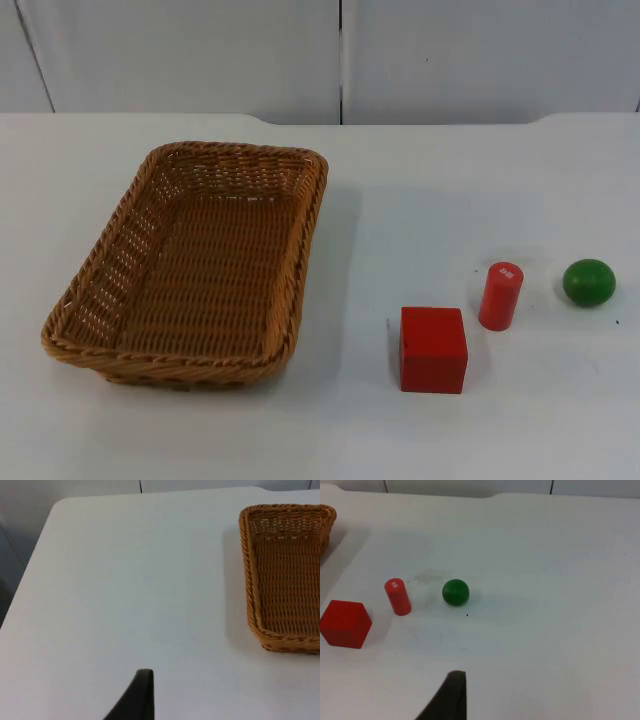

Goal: Pick up the basket with the left hand and place the object to the left of the red cylinder into the basket with the right hand.

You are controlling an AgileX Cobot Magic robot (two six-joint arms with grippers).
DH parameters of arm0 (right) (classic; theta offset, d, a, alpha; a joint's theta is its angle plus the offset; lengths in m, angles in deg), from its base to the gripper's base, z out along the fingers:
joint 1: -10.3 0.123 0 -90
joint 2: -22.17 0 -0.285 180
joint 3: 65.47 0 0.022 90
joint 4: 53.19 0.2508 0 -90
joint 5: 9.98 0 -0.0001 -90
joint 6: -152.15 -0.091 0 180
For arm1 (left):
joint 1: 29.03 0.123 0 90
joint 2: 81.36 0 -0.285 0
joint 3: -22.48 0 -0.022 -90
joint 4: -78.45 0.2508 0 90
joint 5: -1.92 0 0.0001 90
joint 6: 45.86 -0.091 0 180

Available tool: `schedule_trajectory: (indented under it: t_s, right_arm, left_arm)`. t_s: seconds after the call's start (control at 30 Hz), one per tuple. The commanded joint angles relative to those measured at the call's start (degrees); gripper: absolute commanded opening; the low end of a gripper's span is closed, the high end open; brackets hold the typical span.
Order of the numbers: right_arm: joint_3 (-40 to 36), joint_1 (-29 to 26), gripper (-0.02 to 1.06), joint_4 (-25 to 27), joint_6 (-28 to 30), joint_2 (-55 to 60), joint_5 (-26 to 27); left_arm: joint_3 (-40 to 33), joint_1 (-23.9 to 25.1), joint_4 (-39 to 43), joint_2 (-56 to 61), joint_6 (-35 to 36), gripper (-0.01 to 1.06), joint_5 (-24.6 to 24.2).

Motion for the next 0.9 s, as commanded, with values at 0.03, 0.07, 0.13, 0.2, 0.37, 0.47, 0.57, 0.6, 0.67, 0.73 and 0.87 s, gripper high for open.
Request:
schedule_trajectory:
  t_s: [0.03,0.07,0.13,0.2,0.37,0.47,0.57,0.6,0.67,0.73,0.87]
  right_arm:
    - [0.06,-0.35,1.05,-0.32,-0.04,-0.21,0.52]
    - [0.06,-0.35,1.05,-0.32,-0.04,-0.21,0.52]
    - [0.06,-0.35,1.05,-0.32,-0.04,-0.21,0.52]
    - [0.06,-0.35,1.05,-0.32,-0.04,-0.21,0.52]
    - [0.06,-0.35,1.05,-0.32,-0.04,-0.21,0.52]
    - [0.06,-0.35,1.05,-0.32,-0.04,-0.21,0.52]
    - [0.06,-0.35,1.05,-0.32,-0.19,-0.21,0.52]
    - [0.06,-0.35,1.05,-0.43,-0.17,-0.21,0.52]
    - [0.06,-0.35,1.05,-0.43,-0.17,-0.21,0.52]
    - [0.06,-0.35,1.05,-0.43,-0.17,-0.21,0.52]
    - [0.06,-0.35,1.05,-0.43,-0.17,-0.21,0.52]
  left_arm:
    - [2.03,-0.27,-0.08,-1.45,0.34,1.05,2.61]
    - [2.69,-0.27,-0.08,-2.25,0.34,1.05,3.11]
    - [3.87,-0.27,-0.08,-3.65,0.34,1.05,4.0]
    - [4.49,-0.27,-0.08,-4.36,0.34,1.05,4.33]
    - [6.5,-0.27,-0.08,-7.0,0.34,1.05,5.38]
    - [6.79,-0.27,-0.22,-8.42,0.34,1.05,5.97]
    - [6.79,-0.27,-0.64,-9.21,0.34,1.05,6.0]
    - [6.79,-0.27,-1.06,-9.62,0.34,1.05,6.0]
    - [6.79,-0.27,-2.47,-10.66,0.34,1.05,6.0]
    - [6.79,-0.27,-3.94,-11.72,0.34,1.05,6.14]
    - [6.79,-0.27,-5.99,-13.4,0.34,1.05,7.63]
